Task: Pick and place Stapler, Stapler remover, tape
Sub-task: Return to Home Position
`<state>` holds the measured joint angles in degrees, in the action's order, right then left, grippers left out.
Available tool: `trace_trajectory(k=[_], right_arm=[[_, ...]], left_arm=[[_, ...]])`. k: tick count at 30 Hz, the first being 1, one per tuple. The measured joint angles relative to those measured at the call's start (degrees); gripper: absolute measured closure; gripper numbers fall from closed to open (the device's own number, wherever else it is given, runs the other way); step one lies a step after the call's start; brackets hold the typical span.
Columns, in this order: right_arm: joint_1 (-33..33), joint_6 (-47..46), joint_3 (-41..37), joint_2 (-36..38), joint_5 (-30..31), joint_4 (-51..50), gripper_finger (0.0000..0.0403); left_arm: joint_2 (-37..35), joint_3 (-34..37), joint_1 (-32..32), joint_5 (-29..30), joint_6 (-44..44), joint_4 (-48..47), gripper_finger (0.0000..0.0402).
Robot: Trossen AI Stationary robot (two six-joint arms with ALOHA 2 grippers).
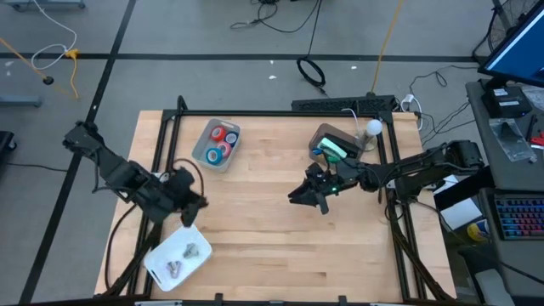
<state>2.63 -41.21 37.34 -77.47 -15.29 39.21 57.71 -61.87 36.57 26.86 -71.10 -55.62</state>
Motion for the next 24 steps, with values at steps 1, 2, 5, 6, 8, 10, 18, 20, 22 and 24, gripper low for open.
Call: trace_trajectory(k=[1,2,5,6,8,10,18,20,22,24], right_arm=[[0.0,1.9,0.0,0.6,0.0,0.3,0.0289],[0.0,3.9,0.0,1.3,0.0,0.8,0.0289],[0.0,10.1,0.0,4.2,-0.1,-0.4,0.0289],[0.0,12.0,0.0,5.5,-0.2,-1.1,0.0289],[0.0,15.4,0.0,8.6,-0.1,-4.0,0.0289],[0.0,18.7,0.0,12.0,0.2,-8.8,0.0289],[1.3,24.2,0.0,26.5,12.7,-33.9,0.0289],[2.2,24.6,0.0,29.6,15.6,-38.0,0.0289],[3.3,25.0,0.0,32.6,18.1,-41.3,0.0289],[4.3,25.2,0.0,35.1,20.3,-44.8,0.0288]], left_arm=[[-0.4,0.0,-0.4,3.1,1.5,0.0,0.0293],[-0.8,0.0,-0.9,6.1,3.2,0.0,0.0293],[-1.3,0.0,-2.3,11.8,10.5,0.7,0.0293],[-1.5,0.0,-3.0,12.0,12.8,1.1,0.0293],[-1.6,0.0,-4.1,11.1,16.1,2.7,0.0293],[-1.6,0.0,-5.0,9.6,20.2,5.6,0.0293],[-1.7,1.2,-8.2,3.4,40.7,21.2,0.0293],[-1.9,3.8,-9.3,2.2,43.7,26.2,0.0293],[-2.7,7.9,-10.9,-1.4,46.1,32.2,0.0293],[-3.6,12.5,-13.1,-5.0,47.7,39.4,0.0293]])
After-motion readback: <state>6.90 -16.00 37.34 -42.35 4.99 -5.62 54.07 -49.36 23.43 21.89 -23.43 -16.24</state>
